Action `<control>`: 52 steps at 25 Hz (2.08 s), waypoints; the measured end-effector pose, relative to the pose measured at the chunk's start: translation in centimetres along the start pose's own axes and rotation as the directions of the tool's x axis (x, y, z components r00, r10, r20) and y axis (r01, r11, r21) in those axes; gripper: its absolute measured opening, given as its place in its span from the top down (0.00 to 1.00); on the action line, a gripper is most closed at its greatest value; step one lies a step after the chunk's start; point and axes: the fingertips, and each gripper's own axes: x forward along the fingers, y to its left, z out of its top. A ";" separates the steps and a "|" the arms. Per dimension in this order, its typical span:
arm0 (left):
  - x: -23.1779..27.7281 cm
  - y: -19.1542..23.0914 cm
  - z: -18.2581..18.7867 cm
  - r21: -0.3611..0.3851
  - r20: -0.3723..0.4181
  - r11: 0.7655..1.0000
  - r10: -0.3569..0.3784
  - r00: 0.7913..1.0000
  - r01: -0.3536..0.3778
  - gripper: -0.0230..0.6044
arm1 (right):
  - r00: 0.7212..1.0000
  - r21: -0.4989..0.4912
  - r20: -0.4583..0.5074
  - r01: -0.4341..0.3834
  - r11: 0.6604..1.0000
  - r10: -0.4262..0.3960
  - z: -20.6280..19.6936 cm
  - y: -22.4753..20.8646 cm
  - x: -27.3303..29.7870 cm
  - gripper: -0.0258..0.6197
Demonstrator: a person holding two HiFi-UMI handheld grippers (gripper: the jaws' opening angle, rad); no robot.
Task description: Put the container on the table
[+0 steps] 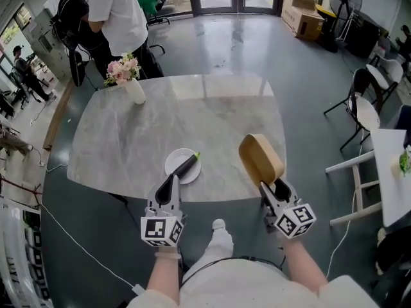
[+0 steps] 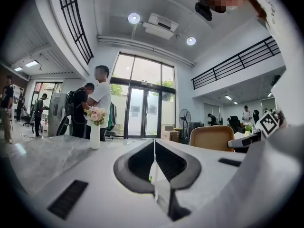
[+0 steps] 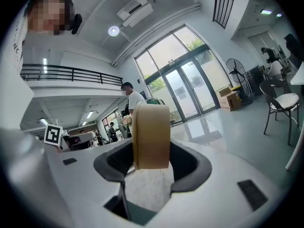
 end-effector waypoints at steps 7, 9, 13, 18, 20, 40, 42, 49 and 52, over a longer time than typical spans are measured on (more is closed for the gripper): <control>3.6 3.1 -0.1 -0.013 -0.007 1.000 -0.013 1.000 0.013 0.95 | 1.000 -0.001 -0.015 0.010 1.000 -0.010 0.4 -0.1 4.3 0.59; 4.6 3.8 0.0 -0.013 -0.005 1.000 -0.021 1.000 0.021 0.95 | 1.000 0.001 -0.016 0.016 1.000 -0.016 0.5 -0.3 5.4 0.59; 6.2 4.9 -0.6 -0.011 -0.007 0.999 -0.041 0.999 0.041 0.95 | 1.000 0.003 -0.006 0.023 1.000 -0.023 0.6 -0.5 7.5 0.59; 6.9 6.0 -0.8 -0.031 -0.002 0.998 -0.051 0.999 0.051 0.95 | 1.000 0.013 -0.007 0.016 1.000 -0.016 0.7 0.6 9.2 0.59; 6.8 6.0 -1.1 -0.040 -0.009 0.998 -0.053 0.999 0.053 0.95 | 1.000 0.014 -0.020 0.016 1.000 -0.016 0.6 0.7 9.3 0.59; 9.4 9.5 -1.7 -0.057 -0.025 0.998 0.003 1.000 -0.005 0.95 | 0.994 0.088 -0.100 -0.046 0.995 0.055 0.0 0.4 16.6 0.59; 9.9 9.4 -1.9 -0.056 -0.033 0.998 0.001 0.999 -0.002 0.95 | 0.992 0.101 -0.111 -0.045 0.994 0.057 -0.1 0.1 17.1 0.59; 11.6 9.9 -2.3 -0.058 -0.046 0.998 0.017 0.999 -0.019 0.95 | 0.984 0.155 -0.158 -0.056 0.986 0.080 -0.8 -0.6 19.5 0.59; 12.2 10.1 -2.6 -0.059 -0.055 0.998 0.024 0.998 -0.027 0.95 | 0.981 0.197 -0.173 -0.052 0.979 0.087 -1.2 -1.0 20.6 0.59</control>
